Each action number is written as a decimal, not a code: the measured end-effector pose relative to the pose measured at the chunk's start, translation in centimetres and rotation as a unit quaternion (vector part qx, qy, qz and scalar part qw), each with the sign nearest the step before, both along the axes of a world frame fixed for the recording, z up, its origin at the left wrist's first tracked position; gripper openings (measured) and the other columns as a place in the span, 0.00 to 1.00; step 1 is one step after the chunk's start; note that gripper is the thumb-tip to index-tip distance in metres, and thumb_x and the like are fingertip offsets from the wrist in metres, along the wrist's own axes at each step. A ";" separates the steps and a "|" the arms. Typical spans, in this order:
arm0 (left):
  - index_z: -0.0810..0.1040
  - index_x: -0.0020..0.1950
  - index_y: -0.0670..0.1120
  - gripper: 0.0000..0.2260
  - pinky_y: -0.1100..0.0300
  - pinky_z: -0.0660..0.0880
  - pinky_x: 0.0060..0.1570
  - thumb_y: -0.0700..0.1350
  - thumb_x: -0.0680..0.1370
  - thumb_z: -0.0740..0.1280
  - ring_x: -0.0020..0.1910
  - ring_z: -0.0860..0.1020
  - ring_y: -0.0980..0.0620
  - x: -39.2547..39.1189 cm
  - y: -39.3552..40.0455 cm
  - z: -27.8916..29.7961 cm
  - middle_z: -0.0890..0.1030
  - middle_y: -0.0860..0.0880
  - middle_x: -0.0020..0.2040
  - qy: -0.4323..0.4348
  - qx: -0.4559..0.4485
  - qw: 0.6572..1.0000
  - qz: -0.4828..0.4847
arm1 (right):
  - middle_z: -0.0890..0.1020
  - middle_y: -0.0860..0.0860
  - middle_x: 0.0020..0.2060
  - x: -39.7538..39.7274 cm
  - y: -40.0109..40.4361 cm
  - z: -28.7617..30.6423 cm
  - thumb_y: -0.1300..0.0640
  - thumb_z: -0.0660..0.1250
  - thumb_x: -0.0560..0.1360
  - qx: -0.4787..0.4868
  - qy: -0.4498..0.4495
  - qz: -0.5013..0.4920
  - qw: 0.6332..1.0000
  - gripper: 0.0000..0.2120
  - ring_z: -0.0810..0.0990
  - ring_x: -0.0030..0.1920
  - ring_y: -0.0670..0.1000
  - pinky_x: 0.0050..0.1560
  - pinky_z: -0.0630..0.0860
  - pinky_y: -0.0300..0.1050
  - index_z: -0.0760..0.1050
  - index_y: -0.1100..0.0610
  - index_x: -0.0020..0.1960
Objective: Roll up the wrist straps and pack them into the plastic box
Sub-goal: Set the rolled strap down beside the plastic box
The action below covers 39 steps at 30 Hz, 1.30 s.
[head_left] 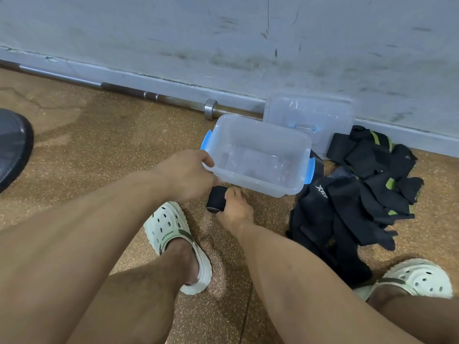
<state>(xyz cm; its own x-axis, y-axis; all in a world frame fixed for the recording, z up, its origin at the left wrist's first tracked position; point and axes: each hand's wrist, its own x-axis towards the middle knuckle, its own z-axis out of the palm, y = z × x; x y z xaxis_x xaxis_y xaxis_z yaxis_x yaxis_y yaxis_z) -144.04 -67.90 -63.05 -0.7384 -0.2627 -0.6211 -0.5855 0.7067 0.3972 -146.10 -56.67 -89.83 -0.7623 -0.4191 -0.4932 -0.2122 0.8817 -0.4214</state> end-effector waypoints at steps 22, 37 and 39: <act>0.71 0.75 0.49 0.19 0.62 0.64 0.57 0.46 0.83 0.65 0.69 0.71 0.48 -3.3 8.3 2.5 0.69 0.49 0.76 0.050 0.010 0.991 -0.125 | 0.72 0.48 0.70 -1.4 13.5 3.9 0.55 0.70 0.77 -0.009 -0.005 0.016 1.000 0.23 0.79 0.59 0.54 0.58 0.78 0.51 0.70 0.50 0.70; 0.74 0.72 0.49 0.17 0.58 0.68 0.61 0.44 0.83 0.65 0.69 0.72 0.46 -1.4 5.5 3.2 0.72 0.46 0.74 0.048 0.008 0.997 -0.068 | 0.74 0.53 0.68 -0.4 6.8 6.2 0.60 0.67 0.78 -0.045 -0.014 0.053 0.998 0.23 0.77 0.64 0.59 0.64 0.75 0.54 0.70 0.53 0.73; 0.76 0.70 0.49 0.16 0.58 0.68 0.59 0.43 0.82 0.65 0.68 0.73 0.47 -0.9 4.1 3.0 0.74 0.47 0.72 0.048 0.020 0.998 -0.032 | 0.74 0.53 0.67 0.1 4.1 6.2 0.58 0.68 0.78 -0.054 -0.017 0.073 0.996 0.24 0.78 0.63 0.59 0.63 0.76 0.54 0.70 0.52 0.73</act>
<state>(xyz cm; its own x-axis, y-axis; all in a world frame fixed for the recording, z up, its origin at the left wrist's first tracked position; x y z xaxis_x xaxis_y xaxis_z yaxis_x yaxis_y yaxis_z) -144.97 -63.81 -60.04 -0.8091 -0.1899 -0.5562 -0.4984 0.7232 0.4781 -146.03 -52.57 -83.65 -0.6727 -0.5763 -0.4640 -0.3180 0.7915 -0.5220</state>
